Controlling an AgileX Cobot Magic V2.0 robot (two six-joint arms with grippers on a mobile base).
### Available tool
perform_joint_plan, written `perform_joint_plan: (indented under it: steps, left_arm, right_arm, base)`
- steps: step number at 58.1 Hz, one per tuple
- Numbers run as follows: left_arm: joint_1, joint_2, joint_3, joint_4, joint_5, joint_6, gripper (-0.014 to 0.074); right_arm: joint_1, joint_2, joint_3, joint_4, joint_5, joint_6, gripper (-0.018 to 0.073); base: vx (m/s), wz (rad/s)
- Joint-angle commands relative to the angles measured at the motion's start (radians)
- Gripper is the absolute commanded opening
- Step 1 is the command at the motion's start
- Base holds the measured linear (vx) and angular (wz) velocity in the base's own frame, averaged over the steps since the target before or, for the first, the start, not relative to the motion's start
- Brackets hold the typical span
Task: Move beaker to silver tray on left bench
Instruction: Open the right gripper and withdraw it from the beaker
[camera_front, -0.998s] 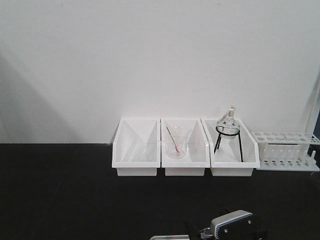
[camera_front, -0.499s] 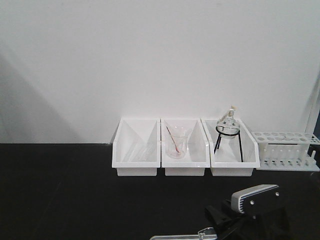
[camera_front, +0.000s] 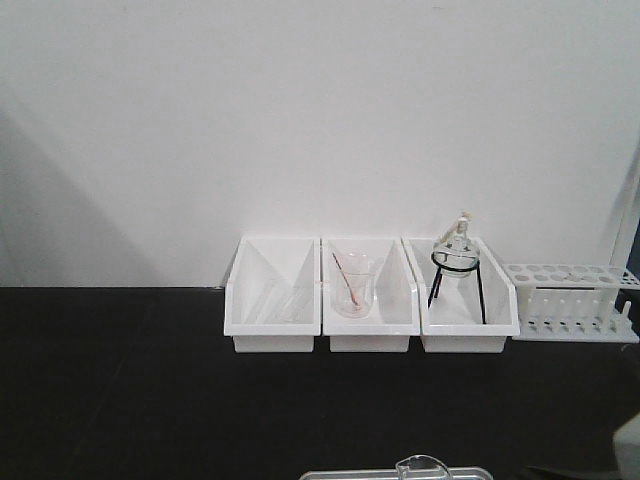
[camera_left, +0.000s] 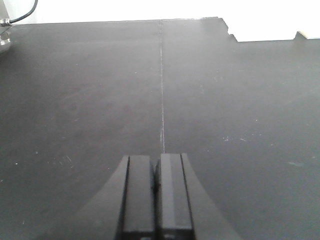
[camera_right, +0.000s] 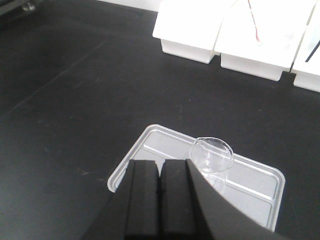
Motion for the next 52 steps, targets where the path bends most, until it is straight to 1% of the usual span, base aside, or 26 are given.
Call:
perform_joint_plan:
  steps: [1,10,29,31,35,39,41,45,52]
  left_arm:
    - [-0.006,-0.016,0.028,-0.002,-0.078,-0.002,0.0001]
    - [-0.006,-0.016,0.028,-0.002,-0.078,-0.002,0.0001]
    - [-0.006,-0.016,0.028,-0.002,-0.078,-0.002,0.0001]
    - [-0.006,-0.016,0.028,-0.002,-0.078,-0.002,0.0001]
    - [-0.006,-0.016,0.028,-0.002,-0.078,-0.002,0.0001]
    - [-0.006,-0.016,0.028,-0.002,-0.078,-0.002,0.0001]
    - [-0.006,-0.016,0.028,-0.002,-0.078,-0.002,0.0001]
    - [-0.006,-0.016,0.028,-0.002,-0.078,-0.002,0.0001]
    - [-0.006,-0.016,0.028,-0.002,-0.078,-0.002,0.0001]
  right_arm:
    - [-0.004,-0.049,-0.035,-0.005,-0.041,-0.008,-0.0011]
    - [-0.004,-0.094,-0.035,-0.006,-0.038,-0.008,-0.0011]
    - [-0.004,-0.1,-0.022,-0.015,-0.043,0.001,-0.0011]
    - [-0.004,-0.111,-0.005,-0.034,-0.051,0.006,-0.0011]
    - [-0.005,-0.153,0.057,-0.1,-0.089,0.05,-0.0011]
    - [-0.012,-0.22,0.154,-0.204,-0.17,0.128,-0.0011]
    - [-0.039,-0.272,0.23,-0.247,-0.234,0.186,-0.0011]
    - [-0.112,-0.364,0.338,-0.274,-0.297,0.241,-0.0011]
    - [-0.263,-0.53,0.498,-0.277,-0.289,0.253,-0.0011]
  base:
    - [0.0,0.0]
    - [0.0,0.0]
    - [0.0,0.0]
    - [0.0,0.0]
    - [0.0,0.0]
    - [0.0,0.0]
    - [0.0,0.0]
    - [0.0,0.0]
    - [0.0,0.0]
